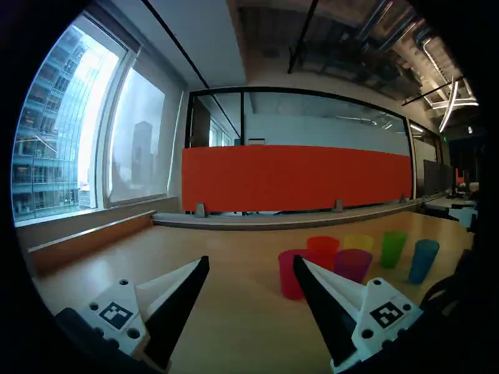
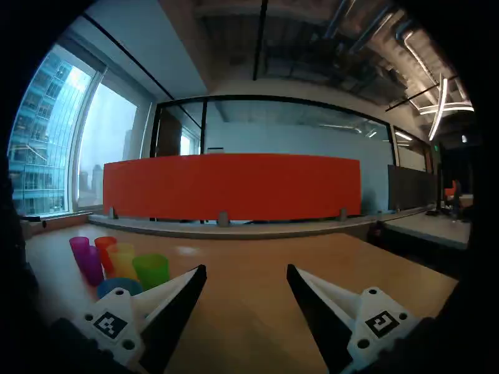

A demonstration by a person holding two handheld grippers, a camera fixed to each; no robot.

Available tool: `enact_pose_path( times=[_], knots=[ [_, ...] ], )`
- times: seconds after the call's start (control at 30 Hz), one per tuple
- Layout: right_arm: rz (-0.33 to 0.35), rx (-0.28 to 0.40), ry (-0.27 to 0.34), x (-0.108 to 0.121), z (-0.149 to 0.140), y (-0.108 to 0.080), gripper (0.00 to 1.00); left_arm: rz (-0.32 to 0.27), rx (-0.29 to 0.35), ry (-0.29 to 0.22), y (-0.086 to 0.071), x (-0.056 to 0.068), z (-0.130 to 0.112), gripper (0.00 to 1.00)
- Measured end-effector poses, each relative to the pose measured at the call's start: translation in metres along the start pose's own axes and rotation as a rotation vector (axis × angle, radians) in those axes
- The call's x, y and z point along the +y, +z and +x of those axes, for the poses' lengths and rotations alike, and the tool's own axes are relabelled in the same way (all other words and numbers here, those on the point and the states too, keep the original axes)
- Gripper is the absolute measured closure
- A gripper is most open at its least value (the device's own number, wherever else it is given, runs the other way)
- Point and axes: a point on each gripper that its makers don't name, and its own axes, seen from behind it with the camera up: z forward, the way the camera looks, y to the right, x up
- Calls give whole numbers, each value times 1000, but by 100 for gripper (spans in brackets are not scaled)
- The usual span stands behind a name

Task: Pour water

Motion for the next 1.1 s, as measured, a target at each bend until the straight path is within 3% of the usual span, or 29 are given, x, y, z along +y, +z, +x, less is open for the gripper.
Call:
enact_pose_path(
  times=[0.87, 1.1],
  knots=[
    [4, -5, -4, -1, -2, 0, 0, -24, -2, -1, 0, 4, 0, 0],
    [20, -30, -22, -4, 7, -2, 0, -13, -35, 36, 1, 2, 0, 0]
  ],
)
